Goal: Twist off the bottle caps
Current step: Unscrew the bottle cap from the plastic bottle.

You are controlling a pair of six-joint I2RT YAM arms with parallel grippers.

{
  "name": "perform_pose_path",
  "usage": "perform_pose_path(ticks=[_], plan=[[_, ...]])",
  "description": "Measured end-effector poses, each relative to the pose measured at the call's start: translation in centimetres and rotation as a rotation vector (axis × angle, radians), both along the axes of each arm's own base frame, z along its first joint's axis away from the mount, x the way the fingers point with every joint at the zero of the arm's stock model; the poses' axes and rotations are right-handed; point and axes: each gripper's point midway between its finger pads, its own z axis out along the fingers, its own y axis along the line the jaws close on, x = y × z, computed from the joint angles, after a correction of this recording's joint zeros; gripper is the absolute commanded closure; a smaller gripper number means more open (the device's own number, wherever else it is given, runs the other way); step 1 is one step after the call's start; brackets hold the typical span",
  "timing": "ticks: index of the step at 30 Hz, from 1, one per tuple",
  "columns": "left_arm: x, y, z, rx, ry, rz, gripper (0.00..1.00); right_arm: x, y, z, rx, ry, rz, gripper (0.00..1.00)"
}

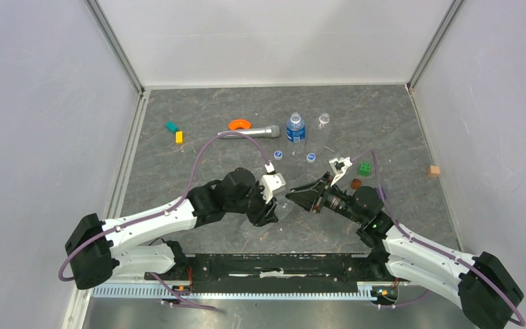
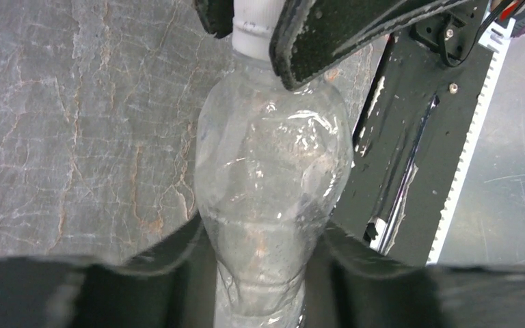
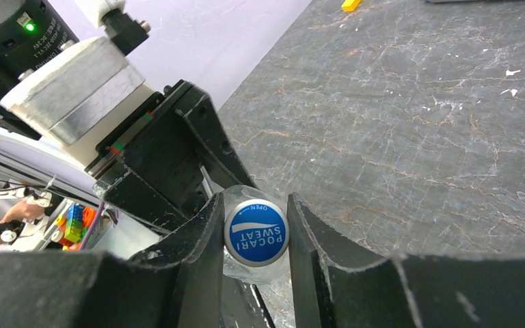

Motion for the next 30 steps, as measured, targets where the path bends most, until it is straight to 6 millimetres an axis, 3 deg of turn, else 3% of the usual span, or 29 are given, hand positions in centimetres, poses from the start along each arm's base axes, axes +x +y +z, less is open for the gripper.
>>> perform_pose_path(ticks=[6,9,18,25,30], plan=[[0.0,0.1,-0.1,0.006,0.003,0.003,0.83,0.0,-0.1,-0.3,-0.015,-0.007,0.000,0.35],[0.1,0.4,-0.4,0.024,-0.008,0.008,0.83,0.2,-0.5,-1.1,-0.054,0.002,-0.010,0.29],[0.9,2.8,-1.7,0.211,-0.078,0.005,0.84,2.0,-3.1,-1.6,-0.110,0.016,-0.032,0.34],[0.7,3.6,-2.1,0.311,-0.146,-0.045,0.83,-0.5,-1.9,-3.4,-0.110,0.117,0.172,0.39],[0.4,3.3,-1.9,0.329,-0.164,-0.071,0.82,-1.7,-1.3,-3.5,-0.095,0.143,0.253,0.40]])
